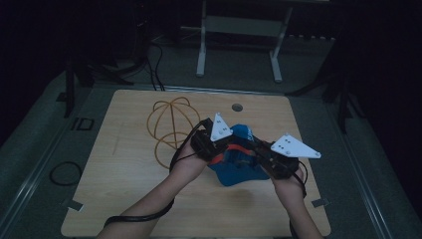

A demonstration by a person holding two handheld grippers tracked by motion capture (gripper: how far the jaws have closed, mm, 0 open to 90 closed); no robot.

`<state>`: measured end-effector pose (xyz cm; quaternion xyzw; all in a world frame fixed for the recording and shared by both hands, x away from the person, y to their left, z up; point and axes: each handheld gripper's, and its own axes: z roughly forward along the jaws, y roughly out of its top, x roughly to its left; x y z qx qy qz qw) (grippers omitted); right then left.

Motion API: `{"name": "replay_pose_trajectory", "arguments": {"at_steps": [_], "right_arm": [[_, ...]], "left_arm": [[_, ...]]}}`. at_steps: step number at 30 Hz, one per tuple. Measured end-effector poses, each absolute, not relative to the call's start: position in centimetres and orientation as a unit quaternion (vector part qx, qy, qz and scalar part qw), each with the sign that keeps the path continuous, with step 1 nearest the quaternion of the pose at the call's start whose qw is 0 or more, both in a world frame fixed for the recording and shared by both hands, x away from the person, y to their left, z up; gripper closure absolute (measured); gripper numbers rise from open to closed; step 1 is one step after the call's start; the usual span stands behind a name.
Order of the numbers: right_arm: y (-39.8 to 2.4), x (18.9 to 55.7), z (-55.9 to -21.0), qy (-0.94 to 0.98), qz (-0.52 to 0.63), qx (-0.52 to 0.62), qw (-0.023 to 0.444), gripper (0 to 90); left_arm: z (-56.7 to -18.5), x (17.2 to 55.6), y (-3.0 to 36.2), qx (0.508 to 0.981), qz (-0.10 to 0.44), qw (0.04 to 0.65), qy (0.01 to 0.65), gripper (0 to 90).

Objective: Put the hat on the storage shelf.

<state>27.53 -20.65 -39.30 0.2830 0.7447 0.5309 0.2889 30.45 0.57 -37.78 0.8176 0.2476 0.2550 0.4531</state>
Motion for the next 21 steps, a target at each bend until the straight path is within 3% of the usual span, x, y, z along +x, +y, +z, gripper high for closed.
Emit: {"name": "replay_pose_trajectory", "arguments": {"at_steps": [7,16,21], "right_arm": [[-21.0,26.8,-39.0,0.739,0.540,0.285,0.285,76.1],[-21.4,24.3,-38.6,0.737,0.567,0.263,0.256,56.6],[-23.1,23.0,-37.7,0.727,0.581,0.252,0.267,48.0]], "left_arm": [[-36.6,29.8,0.3,0.812,0.294,0.452,0.225,89.2],[-36.0,29.5,0.8,0.806,0.315,0.457,0.208,89.2],[-35.6,29.4,2.0,0.801,0.307,0.484,0.175,89.1]]}}
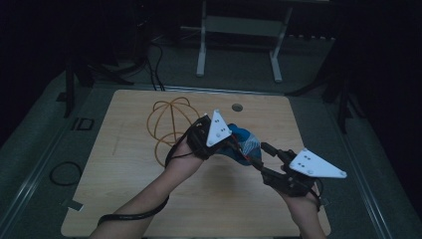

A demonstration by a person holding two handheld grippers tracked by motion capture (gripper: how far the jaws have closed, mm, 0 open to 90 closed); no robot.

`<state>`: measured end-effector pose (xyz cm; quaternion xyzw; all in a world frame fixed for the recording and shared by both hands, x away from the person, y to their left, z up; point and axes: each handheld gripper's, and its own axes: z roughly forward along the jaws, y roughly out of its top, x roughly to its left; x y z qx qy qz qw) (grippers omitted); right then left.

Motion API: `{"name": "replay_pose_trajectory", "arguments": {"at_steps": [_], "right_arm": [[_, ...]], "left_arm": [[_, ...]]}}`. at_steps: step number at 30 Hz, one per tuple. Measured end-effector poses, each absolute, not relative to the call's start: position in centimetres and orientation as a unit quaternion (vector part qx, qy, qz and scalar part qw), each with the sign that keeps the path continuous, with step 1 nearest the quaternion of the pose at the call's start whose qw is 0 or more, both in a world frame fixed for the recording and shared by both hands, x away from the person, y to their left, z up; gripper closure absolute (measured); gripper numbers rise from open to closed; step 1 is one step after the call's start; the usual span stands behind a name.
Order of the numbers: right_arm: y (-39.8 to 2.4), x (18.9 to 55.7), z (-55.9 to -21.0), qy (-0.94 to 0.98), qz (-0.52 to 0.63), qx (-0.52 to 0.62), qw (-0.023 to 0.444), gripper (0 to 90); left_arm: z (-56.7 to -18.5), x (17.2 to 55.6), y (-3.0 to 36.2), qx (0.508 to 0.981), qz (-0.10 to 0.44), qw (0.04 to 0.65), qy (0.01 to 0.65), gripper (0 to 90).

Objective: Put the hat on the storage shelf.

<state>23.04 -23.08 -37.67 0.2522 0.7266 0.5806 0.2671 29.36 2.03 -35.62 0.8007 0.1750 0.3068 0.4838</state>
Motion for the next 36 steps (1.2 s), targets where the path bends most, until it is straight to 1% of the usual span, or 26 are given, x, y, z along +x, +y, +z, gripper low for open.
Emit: {"name": "replay_pose_trajectory", "arguments": {"at_steps": [3,5,7,9,12,16,20,22,24,28,30,33,36], "right_arm": [[-24.4,22.5,-37.0,0.717,0.591,0.247,0.275,44.2],[-25.1,22.5,-36.8,0.717,0.591,0.250,0.272,44.4],[-25.6,22.7,-36.9,0.721,0.588,0.252,0.267,48.8],[-25.8,22.9,-37.1,0.727,0.584,0.253,0.258,49.6],[-25.5,23.0,-37.8,0.734,0.582,0.252,0.242,52.3],[-24.8,23.0,-38.2,0.742,0.584,0.239,0.226,53.4],[-23.9,22.6,-38.2,0.750,0.586,0.220,0.216,54.6],[-23.6,22.4,-38.2,0.752,0.587,0.212,0.213,55.0],[-23.4,22.3,-38.4,0.752,0.587,0.209,0.216,60.3],[-23.1,22.3,-38.6,0.754,0.588,0.207,0.205,61.3],[-22.8,22.3,-38.6,0.755,0.591,0.202,0.198,60.3],[-22.4,22.0,-38.4,0.756,0.593,0.195,0.197,60.1],[-22.0,21.8,-38.3,0.756,0.597,0.186,0.195,60.1]], "left_arm": [[-35.5,29.1,2.9,0.799,0.305,0.497,0.144,89.1],[-35.5,28.9,3.4,0.798,0.301,0.508,0.122,89.1],[-35.5,28.6,3.8,0.797,0.293,0.519,0.097,89.0],[-35.4,28.4,4.0,0.801,0.290,0.515,0.092,89.0],[-35.5,28.2,4.5,0.801,0.278,0.525,0.077,89.0],[-35.8,28.0,5.3,0.794,0.269,0.544,0.047,89.0],[-36.0,28.1,6.3,0.775,0.258,0.575,0.037,88.9],[-36.1,28.2,6.8,0.768,0.245,0.591,0.039,88.9],[-36.2,28.4,7.2,0.759,0.229,0.608,0.040,88.9],[-36.3,28.6,7.7,0.746,0.200,0.634,0.037,88.9],[-36.3,28.8,8.0,0.730,0.176,0.660,0.021,88.9],[-36.3,29.0,8.2,0.720,0.149,0.678,0.014,88.9],[-36.5,28.9,8.3,0.711,0.139,0.689,-0.008,88.9]]}}
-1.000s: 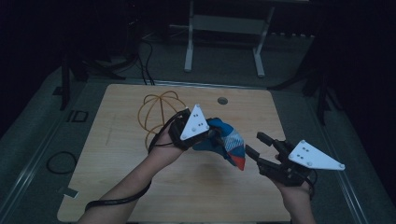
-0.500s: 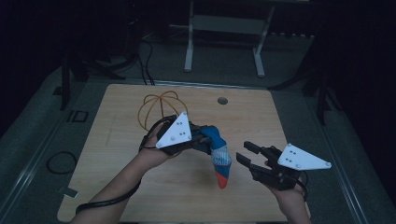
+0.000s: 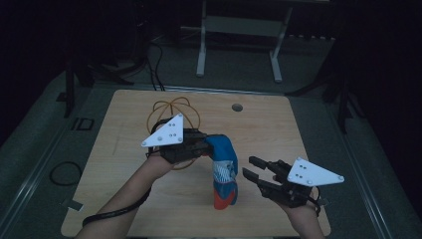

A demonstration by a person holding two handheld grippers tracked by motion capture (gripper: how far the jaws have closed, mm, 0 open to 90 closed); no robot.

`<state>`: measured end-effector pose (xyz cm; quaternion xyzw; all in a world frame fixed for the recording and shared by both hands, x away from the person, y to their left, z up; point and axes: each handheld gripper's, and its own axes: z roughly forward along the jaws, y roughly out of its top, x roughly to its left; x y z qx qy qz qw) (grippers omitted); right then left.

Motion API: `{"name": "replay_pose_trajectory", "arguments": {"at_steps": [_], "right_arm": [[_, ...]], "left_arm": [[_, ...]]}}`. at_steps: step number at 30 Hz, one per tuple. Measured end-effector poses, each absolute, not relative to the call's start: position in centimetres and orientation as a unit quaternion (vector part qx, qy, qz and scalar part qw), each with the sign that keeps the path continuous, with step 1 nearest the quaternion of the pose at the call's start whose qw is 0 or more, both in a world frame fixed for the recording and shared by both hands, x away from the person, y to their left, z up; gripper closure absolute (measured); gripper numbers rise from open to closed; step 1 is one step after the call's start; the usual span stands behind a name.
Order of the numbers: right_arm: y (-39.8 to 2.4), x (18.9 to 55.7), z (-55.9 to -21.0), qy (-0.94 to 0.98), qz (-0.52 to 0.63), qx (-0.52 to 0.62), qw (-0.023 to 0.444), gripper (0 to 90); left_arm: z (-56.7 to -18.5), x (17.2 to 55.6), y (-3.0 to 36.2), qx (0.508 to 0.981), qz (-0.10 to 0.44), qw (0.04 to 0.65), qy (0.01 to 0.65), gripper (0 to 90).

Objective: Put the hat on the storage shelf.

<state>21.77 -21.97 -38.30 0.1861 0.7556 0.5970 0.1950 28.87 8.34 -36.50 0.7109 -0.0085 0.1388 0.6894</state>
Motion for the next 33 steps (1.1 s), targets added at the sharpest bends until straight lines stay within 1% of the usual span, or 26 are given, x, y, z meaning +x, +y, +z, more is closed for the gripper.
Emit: {"name": "replay_pose_trajectory", "arguments": {"at_steps": [4,7,8,9,12,13,16,21,25,29,33], "right_arm": [[-21.1,21.7,-38.4,0.763,0.594,0.176,0.186,58.9],[-20.4,21.7,-38.8,0.770,0.591,0.166,0.175,58.2],[-20.2,21.7,-38.9,0.772,0.588,0.166,0.176,60.4],[-20.0,21.7,-39.0,0.774,0.584,0.165,0.179,63.1],[-20.0,21.7,-39.1,0.773,0.584,0.164,0.187,87.9],[-20.0,21.6,-39.0,0.772,0.581,0.169,0.197,89.9],[-20.4,21.8,-38.9,0.767,0.582,0.180,0.202,90.0],[-21.4,22.1,-38.5,0.754,0.592,0.194,0.209,90.0],[-22.1,22.1,-38.0,0.740,0.598,0.205,0.229,90.0],[-22.8,22.2,-37.2,0.733,0.600,0.209,0.244,90.0],[-23.1,22.2,-36.5,0.731,0.598,0.208,0.254,90.0]], "left_arm": [[-36.5,28.5,8.0,0.710,0.126,0.692,-0.026,88.8],[-36.3,28.4,7.8,0.712,0.126,0.690,-0.021,88.8],[-36.4,28.4,7.7,0.713,0.125,0.690,-0.023,88.8],[-36.4,28.4,7.7,0.716,0.128,0.686,-0.023,88.8],[-36.6,28.4,7.7,0.721,0.128,0.680,-0.023,88.8],[-36.7,28.5,7.9,0.720,0.125,0.682,-0.021,88.8],[-36.9,28.8,8.2,0.724,0.121,0.679,-0.006,88.7],[-37.4,28.9,8.6,0.740,0.134,0.659,0.001,88.7],[-37.4,28.8,8.6,0.747,0.139,0.650,-0.005,88.7],[-37.5,28.6,8.2,0.766,0.154,0.624,-0.006,88.5],[-37.7,28.5,7.8,0.781,0.158,0.605,0.002,88.0]]}}
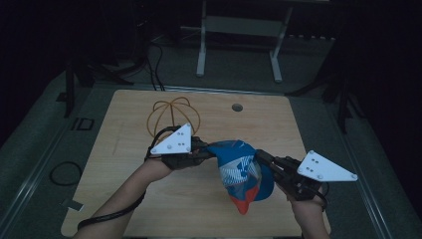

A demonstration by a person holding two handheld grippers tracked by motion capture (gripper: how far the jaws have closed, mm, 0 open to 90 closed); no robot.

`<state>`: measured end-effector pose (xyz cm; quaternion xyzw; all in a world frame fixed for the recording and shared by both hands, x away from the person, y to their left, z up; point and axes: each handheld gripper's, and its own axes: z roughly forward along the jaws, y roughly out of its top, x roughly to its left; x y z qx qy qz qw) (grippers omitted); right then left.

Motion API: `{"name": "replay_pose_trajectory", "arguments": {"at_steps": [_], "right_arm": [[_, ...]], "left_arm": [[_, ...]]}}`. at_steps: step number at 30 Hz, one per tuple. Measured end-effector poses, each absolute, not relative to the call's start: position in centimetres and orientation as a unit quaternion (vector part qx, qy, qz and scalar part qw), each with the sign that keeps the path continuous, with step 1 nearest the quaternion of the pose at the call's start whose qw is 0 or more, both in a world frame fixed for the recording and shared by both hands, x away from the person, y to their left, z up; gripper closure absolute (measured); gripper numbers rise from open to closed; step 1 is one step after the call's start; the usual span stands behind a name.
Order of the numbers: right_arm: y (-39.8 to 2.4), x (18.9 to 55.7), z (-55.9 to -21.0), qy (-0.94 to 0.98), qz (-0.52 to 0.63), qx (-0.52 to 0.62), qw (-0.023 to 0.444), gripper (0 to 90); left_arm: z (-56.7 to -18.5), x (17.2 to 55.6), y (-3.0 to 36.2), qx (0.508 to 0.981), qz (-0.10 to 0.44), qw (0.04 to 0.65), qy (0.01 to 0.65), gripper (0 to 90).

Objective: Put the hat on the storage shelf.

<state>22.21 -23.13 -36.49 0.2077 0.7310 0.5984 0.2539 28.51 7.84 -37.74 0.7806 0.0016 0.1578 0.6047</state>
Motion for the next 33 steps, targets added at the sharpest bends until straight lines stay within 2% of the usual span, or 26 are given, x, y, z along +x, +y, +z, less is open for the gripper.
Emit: {"name": "replay_pose_trajectory", "arguments": {"at_steps": [3,5,7,10,16,19,24,32,33], "right_arm": [[-23.3,22.2,-36.2,0.729,0.600,0.210,0.254,90.0],[-23.4,22.3,-36.1,0.729,0.602,0.211,0.250,90.0],[-23.5,22.5,-36.0,0.727,0.603,0.213,0.250,90.0],[-23.7,22.6,-35.9,0.723,0.607,0.217,0.250,90.0],[-24.1,22.7,-35.0,0.714,0.611,0.221,0.262,90.0],[-24.2,22.8,-34.8,0.713,0.610,0.224,0.264,90.0],[-24.3,23.3,-34.5,0.708,0.609,0.231,0.272,90.0],[-23.7,25.1,-34.0,0.704,0.609,0.240,0.277,90.0],[-23.6,25.2,-33.9,0.703,0.610,0.241,0.276,90.0]], "left_arm": [[-37.8,28.5,7.9,0.785,0.152,0.601,0.008,85.5],[-37.7,28.4,8.1,0.782,0.144,0.607,0.014,80.4],[-37.5,28.2,8.2,0.784,0.142,0.603,0.028,70.4],[-37.3,28.0,8.4,0.793,0.149,0.589,0.043,60.9],[-37.4,27.5,10.1,0.784,0.156,0.597,0.071,55.1],[-37.5,27.3,10.8,0.781,0.166,0.596,0.084,55.0],[-37.9,26.6,12.3,0.777,0.183,0.593,0.107,48.0],[-39.3,26.0,14.8,0.770,0.222,0.575,0.165,27.4],[-39.5,25.9,15.1,0.770,0.224,0.572,0.171,27.2]]}}
